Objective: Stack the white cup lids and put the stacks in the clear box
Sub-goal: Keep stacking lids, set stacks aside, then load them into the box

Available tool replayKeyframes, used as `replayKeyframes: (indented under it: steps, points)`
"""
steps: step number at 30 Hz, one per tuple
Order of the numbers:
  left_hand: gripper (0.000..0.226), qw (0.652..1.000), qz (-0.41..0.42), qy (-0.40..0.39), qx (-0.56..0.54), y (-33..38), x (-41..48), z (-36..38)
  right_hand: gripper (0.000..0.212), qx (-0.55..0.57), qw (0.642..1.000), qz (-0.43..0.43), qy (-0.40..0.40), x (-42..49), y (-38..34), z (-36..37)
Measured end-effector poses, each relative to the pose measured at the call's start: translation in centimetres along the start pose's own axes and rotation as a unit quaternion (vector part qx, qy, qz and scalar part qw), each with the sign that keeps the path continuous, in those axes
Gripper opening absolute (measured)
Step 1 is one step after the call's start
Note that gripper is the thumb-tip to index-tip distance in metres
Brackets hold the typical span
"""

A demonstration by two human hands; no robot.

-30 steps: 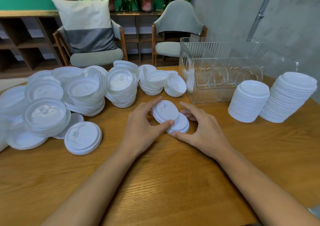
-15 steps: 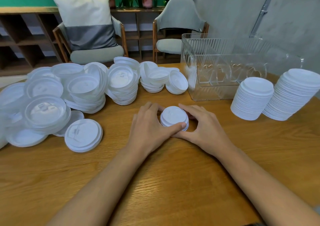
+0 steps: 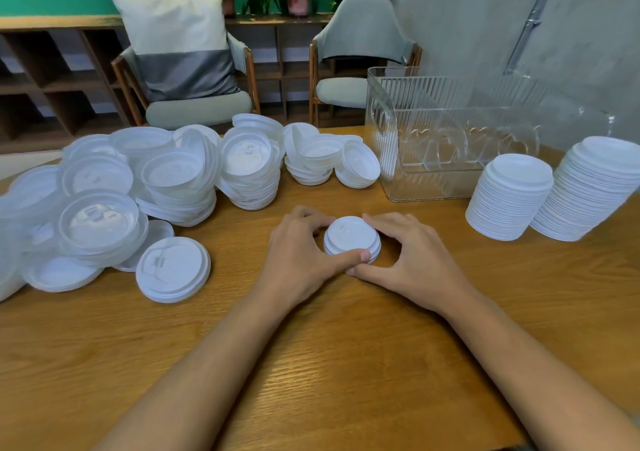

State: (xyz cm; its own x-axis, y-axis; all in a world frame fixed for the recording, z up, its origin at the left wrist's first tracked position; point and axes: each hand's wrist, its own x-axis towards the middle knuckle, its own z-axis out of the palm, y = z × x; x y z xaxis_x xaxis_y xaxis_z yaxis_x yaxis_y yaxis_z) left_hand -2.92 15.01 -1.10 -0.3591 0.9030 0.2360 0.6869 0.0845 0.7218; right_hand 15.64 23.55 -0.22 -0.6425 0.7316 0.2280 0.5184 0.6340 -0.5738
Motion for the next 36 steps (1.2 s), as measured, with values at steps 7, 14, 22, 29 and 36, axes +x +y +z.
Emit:
replayKeyframes:
  steps: [7, 14, 22, 29, 36]
  points:
    - [0.082, 1.0, -0.005, -0.003, 0.0, 0.2, -0.1, 0.2, 0.095, -0.03, 0.999, -0.002, -0.037, -0.2, -0.1, -0.5]
    - [0.075, 1.0, 0.0, -0.026, -0.005, 0.0, -0.2, -0.3, 0.088, -0.002, 0.998, 0.007, -0.062, -0.3, 0.1, -1.1]
    - [0.052, 0.998, 0.007, -0.053, -0.041, -0.5, 0.3, -1.5, 0.074, -0.011, 0.998, -0.005, -0.062, 0.0, 0.6, -1.1]
    - [0.053, 0.998, 0.025, -0.049, -0.028, -0.5, 0.1, -1.3, 0.083, -0.001, 0.999, -0.007, -0.052, -0.1, 0.5, -0.8]
    - [0.032, 0.997, 0.056, 0.037, -0.049, 0.0, 0.8, -0.8, 0.083, 0.014, 1.0, -0.019, -0.02, 0.2, 0.5, -0.2]
